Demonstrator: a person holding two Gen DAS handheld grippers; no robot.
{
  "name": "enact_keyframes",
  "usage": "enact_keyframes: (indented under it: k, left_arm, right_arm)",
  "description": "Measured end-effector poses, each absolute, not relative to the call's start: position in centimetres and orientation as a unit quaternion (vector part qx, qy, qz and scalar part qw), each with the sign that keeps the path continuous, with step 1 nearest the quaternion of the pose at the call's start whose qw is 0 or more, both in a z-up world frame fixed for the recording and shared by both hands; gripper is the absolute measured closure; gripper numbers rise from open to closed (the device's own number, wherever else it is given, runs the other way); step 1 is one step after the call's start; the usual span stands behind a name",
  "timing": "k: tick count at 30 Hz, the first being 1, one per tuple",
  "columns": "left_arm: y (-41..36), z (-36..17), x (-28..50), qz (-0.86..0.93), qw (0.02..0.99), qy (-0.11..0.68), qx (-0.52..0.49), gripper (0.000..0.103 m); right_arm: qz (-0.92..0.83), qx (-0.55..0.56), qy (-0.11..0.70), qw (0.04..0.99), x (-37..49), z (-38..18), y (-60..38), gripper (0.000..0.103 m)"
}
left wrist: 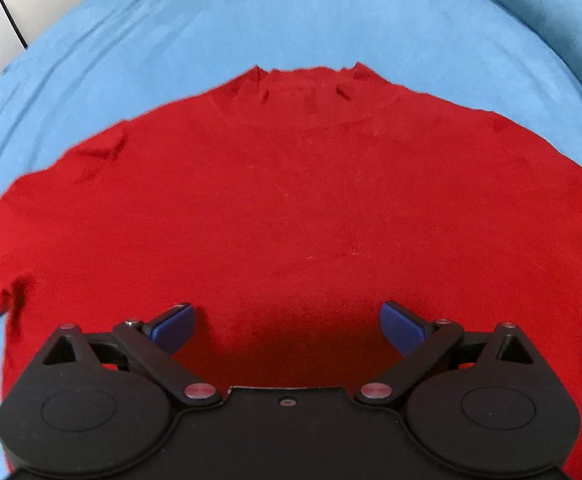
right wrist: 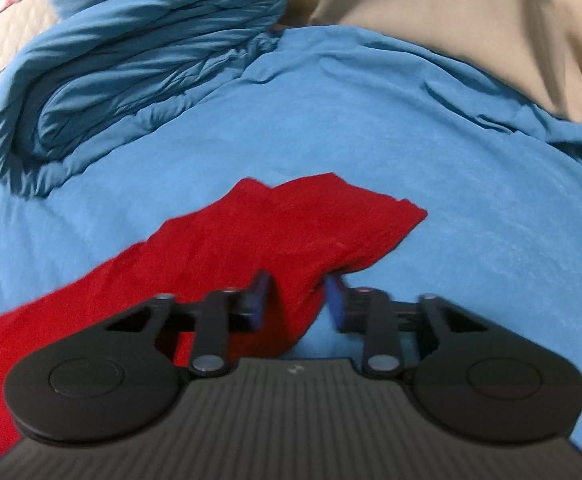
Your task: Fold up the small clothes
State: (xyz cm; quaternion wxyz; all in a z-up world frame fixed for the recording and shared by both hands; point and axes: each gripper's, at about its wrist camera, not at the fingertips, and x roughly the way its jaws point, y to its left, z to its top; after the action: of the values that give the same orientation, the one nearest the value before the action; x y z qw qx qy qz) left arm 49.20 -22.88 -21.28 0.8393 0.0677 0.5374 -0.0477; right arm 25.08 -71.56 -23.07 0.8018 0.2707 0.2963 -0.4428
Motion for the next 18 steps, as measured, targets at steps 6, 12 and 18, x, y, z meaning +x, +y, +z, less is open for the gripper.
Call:
enact_keyframes:
  k: [6, 12, 18]
  left_arm:
    - [-22.8, -22.2, 50.6, -0.056, 0.834, 0.546, 0.056, 0.0]
    - [-21.8, -21.5, 51.0, -0.069, 0.829, 0.553, 0.042, 0.0]
    - [-17.6, -18.4, 50.3, -0.062, 0.848, 0.527, -0.002, 0.0]
  right_arm:
    - [-0.414, 0.251, 0.292, 0.825, 26.4, -20.2, -70.0, 0.082]
    - [-0.312, 0.256, 0.252, 0.88, 30.5, -14.7, -64.4, 0.082]
    - [-0.114, 0.23, 0.236, 0.937, 39.4, -10.9, -52.1, 0.082]
